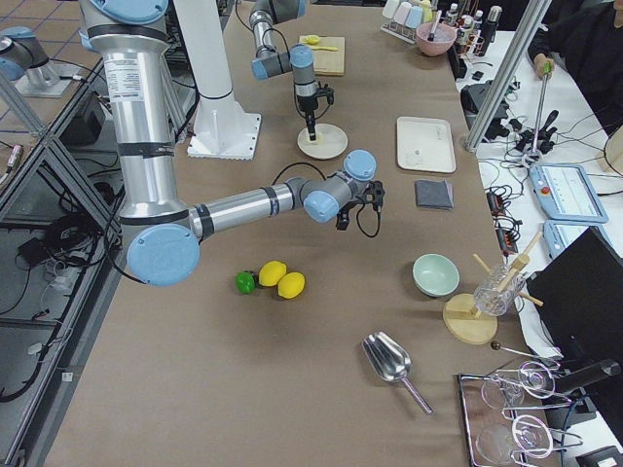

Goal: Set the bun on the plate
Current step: 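Carry the bun over the white plate with the left gripper while the right arm withdraws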

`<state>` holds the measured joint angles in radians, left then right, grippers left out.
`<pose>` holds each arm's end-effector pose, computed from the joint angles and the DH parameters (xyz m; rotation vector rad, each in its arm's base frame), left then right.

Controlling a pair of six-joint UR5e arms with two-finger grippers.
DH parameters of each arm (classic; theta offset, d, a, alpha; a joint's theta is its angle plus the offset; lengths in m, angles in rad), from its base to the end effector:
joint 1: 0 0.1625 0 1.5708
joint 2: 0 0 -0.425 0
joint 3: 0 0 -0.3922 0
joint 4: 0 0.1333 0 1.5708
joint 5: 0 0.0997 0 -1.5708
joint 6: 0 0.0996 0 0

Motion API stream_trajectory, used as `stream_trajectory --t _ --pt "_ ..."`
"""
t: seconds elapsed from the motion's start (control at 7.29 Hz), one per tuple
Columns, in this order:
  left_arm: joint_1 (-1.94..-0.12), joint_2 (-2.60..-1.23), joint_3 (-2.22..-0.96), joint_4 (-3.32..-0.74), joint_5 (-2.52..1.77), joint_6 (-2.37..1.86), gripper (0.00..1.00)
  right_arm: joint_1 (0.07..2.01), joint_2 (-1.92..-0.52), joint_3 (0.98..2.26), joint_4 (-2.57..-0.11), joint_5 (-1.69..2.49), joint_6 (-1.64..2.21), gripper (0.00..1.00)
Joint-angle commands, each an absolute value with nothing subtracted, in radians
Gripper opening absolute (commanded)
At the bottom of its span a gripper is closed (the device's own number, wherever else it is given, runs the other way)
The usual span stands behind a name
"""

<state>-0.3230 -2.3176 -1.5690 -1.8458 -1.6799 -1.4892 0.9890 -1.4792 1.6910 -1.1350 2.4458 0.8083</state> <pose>0.6378 -0.3426 0.1754 0.1074 1.0193 -0.1643 -0.2494 -0.4827 0.4940 -0.0751 -1.0317 -0.0772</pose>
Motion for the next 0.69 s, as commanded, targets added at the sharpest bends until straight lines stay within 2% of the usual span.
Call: stream_trajectory --t 0.0,0.14,0.55 --pt "-0.325 -2.321 -1.551 -1.847 -1.678 -1.482 0.83 1.053 -1.517 1.686 -1.138 2.483 0.723 1.00" --pt "-0.331 -2.327 -1.561 -1.844 -1.678 -1.482 0.97 1.083 -1.517 1.683 -1.140 2.505 0.697 1.00" --pt "-0.444 -2.246 -1.722 -1.774 -1.751 -1.454 0.97 1.133 -1.531 1.684 -1.143 2.508 0.669 1.00"
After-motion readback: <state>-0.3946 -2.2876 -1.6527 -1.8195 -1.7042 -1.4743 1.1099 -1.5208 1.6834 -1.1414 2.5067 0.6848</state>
